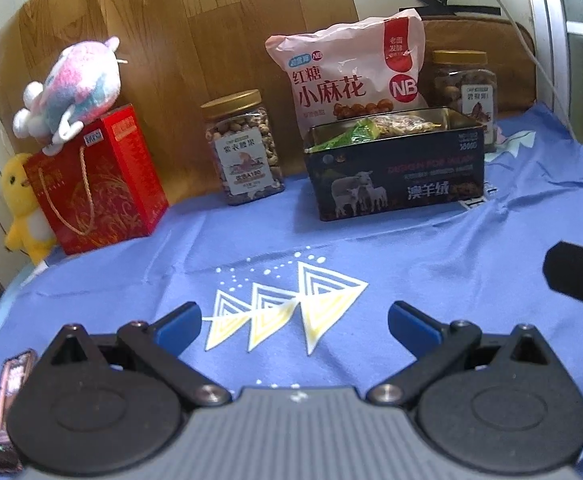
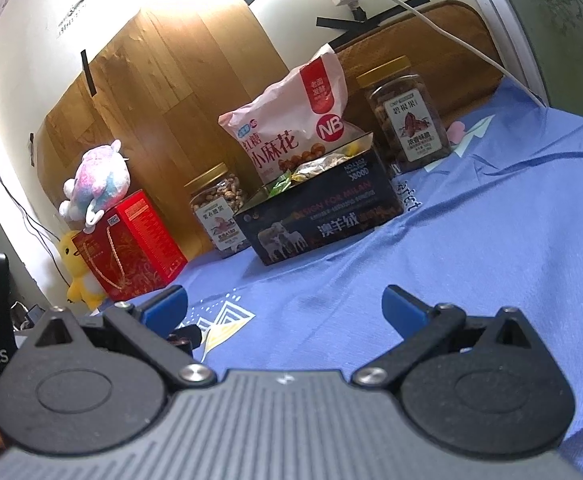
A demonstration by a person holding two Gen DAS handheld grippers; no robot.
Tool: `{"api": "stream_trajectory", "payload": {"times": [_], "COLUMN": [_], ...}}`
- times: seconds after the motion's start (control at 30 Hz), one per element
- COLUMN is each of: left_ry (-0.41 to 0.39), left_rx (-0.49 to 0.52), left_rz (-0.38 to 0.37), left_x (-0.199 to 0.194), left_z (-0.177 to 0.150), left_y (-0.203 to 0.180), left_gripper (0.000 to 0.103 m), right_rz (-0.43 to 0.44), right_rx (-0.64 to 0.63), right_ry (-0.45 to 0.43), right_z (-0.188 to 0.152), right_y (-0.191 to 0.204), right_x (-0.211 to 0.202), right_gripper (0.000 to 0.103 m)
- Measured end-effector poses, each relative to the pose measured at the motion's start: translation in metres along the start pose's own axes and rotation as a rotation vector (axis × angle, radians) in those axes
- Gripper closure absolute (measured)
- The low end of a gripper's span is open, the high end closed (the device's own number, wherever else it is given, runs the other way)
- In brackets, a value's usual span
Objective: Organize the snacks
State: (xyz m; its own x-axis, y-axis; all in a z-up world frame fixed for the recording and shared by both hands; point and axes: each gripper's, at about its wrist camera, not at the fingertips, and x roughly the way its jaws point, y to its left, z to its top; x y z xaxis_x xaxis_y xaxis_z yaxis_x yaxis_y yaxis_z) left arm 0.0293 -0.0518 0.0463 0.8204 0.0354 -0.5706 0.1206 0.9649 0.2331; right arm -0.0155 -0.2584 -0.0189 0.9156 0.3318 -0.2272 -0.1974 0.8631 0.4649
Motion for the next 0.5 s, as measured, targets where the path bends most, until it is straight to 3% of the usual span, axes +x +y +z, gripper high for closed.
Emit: {"api": "stream_trajectory", "payload": {"times": [0.5], "left_ry": [0.043], "left_rx": [0.037], "left_rz": [0.019], "left_x": [0.0087], "left_z": [-0.0018], "left_y": [-0.0098], "left_gripper": [0.000], "right_rz": [-0.005], "right_rx": [0.029], "right_ry": [-0.012], "right_z": [0.0003], "right_y": [-0.0064], "right_x": [-0.0023], "right_gripper": [0.000]}}
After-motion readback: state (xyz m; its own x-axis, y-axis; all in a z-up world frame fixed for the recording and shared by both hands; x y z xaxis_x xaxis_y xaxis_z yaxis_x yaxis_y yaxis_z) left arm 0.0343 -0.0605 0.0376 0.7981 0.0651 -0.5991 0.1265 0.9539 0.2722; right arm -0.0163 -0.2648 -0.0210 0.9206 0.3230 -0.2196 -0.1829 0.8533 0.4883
